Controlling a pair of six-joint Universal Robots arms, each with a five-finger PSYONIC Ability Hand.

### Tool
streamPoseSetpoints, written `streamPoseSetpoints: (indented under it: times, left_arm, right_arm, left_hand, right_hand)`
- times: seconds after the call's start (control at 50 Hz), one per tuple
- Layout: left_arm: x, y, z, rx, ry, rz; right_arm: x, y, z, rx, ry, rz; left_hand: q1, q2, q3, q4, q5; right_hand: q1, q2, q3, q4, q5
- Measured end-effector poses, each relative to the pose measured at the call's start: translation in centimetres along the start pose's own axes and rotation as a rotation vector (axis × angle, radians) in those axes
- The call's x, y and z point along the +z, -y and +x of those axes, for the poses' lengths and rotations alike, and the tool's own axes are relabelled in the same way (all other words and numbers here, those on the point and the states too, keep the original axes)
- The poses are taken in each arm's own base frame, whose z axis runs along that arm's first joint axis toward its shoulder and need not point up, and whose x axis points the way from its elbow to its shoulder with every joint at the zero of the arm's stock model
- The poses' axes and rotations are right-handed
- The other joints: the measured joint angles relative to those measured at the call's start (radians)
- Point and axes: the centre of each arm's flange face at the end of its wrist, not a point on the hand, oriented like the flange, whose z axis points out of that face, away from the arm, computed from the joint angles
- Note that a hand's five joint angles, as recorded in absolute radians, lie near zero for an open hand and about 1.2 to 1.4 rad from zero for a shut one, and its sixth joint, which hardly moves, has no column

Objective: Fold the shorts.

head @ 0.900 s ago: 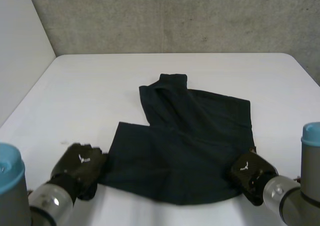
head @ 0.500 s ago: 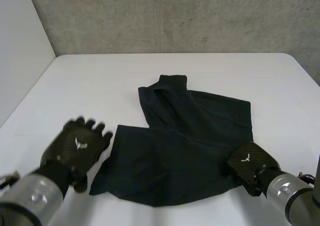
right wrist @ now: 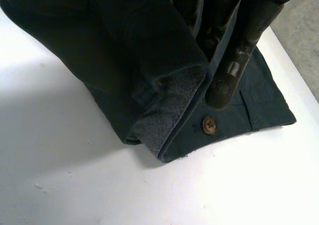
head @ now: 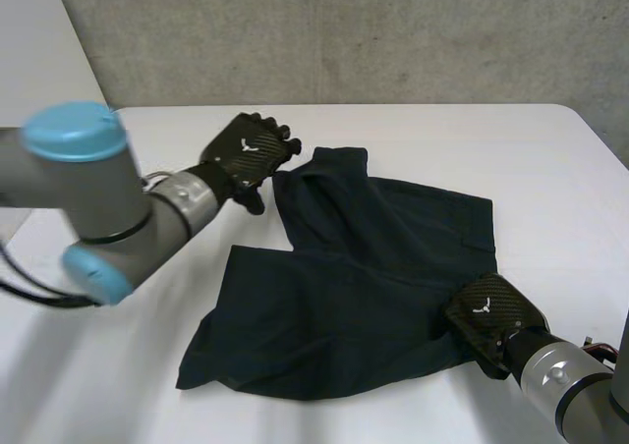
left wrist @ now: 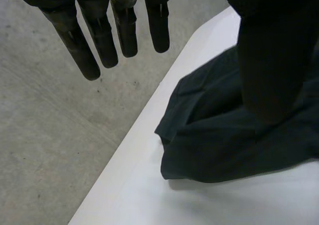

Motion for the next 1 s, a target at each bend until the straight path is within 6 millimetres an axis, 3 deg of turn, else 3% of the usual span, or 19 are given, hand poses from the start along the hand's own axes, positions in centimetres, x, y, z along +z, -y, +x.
streamPoseSetpoints:
  times: [0.16, 0.46, 0.6, 0.68, 0.7, 0.8, 1.0]
  left_arm:
    - [5.2, -3.9, 0.7, 0.012, -0.008, 0.025]
    - [9.2, -7.7, 1.8, 0.025, -0.035, 0.081]
    - [9.6, -9.0, 2.4, 0.014, -0.051, 0.059]
    - [9.7, -9.2, 2.5, 0.011, -0.055, 0.053]
    - [9.7, -9.4, 2.4, 0.009, -0.053, 0.049]
    - [9.5, -9.8, 2.2, 0.009, -0.041, 0.025]
    - [5.8, -9.4, 0.5, 0.154, 0.089, -0.200]
  right_arm:
    - [0.1, 0.0, 0.0, 0.011, -0.003, 0.004]
    - [0.2, -0.2, -0.3, 0.010, 0.004, 0.001]
    - [0.3, -0.3, -0.2, 0.011, 0.001, 0.000]
    - [0.4, -0.3, -0.2, 0.012, 0.000, -0.001]
    - [0.4, -0.3, -0.2, 0.012, -0.001, -0.001]
    - [0.4, -0.3, -0.2, 0.012, 0.000, -0.001]
    - [0.3, -0.4, -0.3, 0.013, 0.004, -0.003]
  left_hand:
    - [0.019, 0.029, 0.029, 0.028, 0.028]
    - [0.213, 0.204, 0.205, 0.206, 0.201]
    - [0.491, 0.484, 0.479, 0.480, 0.468]
    - [0.491, 0.484, 0.479, 0.480, 0.468]
    - [0.628, 0.634, 0.634, 0.636, 0.618]
    - [0.739, 0.798, 0.798, 0.812, 0.755]
    - [0.739, 0.800, 0.804, 0.818, 0.755]
  right_hand:
    - [0.000, 0.000, 0.000, 0.000, 0.000]
    - [0.000, 0.000, 0.000, 0.000, 0.000]
    - [0.000, 0.000, 0.000, 0.000, 0.000]
    - [0.000, 0.000, 0.000, 0.000, 0.000]
    - [0.000, 0.000, 0.000, 0.000, 0.000]
    - [0.000, 0.000, 0.000, 0.000, 0.000]
    - [0.000, 0.000, 0.000, 0.000, 0.000]
